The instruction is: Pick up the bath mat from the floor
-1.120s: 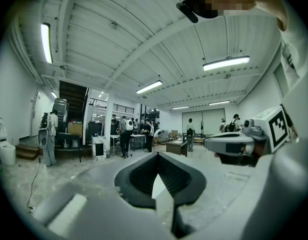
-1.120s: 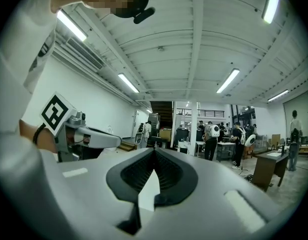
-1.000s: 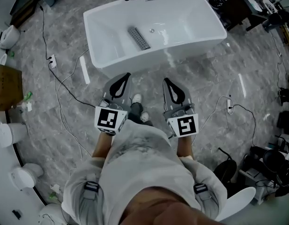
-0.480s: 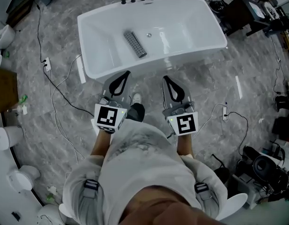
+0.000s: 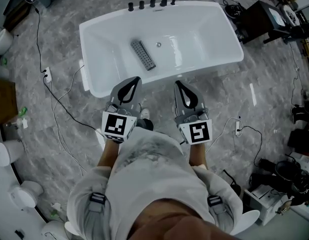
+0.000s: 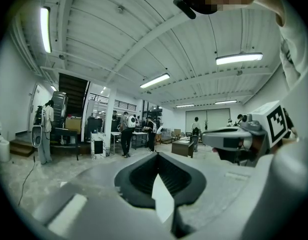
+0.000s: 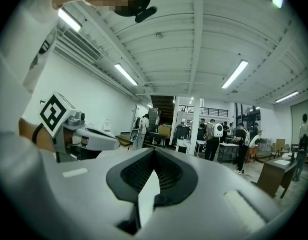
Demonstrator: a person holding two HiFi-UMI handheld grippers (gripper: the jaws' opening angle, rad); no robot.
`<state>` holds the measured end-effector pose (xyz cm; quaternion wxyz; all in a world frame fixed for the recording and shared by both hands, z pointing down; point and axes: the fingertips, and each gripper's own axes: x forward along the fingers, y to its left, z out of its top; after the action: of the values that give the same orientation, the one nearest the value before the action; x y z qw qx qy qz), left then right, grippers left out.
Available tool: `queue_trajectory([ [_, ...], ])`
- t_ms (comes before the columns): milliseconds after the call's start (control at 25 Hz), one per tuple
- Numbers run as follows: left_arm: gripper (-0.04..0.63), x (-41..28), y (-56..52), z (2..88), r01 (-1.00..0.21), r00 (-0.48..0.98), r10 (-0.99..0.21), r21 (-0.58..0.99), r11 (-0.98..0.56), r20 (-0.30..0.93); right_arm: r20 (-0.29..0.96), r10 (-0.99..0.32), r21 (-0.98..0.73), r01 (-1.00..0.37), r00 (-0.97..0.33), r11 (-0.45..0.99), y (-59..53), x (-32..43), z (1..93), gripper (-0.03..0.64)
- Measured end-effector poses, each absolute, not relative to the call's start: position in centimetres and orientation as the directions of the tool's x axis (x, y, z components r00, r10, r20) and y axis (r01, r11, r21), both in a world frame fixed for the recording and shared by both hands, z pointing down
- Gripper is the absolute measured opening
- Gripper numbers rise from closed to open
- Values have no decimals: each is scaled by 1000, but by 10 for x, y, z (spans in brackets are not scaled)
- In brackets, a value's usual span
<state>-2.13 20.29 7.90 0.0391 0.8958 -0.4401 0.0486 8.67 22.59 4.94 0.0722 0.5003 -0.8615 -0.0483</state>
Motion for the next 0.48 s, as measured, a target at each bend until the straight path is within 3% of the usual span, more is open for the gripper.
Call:
queue_trajectory([
  [480, 2, -16, 137, 93, -790, 610, -780, 35, -612, 136, 125, -871, 170, -854, -475, 491, 162, 93, 64, 2],
])
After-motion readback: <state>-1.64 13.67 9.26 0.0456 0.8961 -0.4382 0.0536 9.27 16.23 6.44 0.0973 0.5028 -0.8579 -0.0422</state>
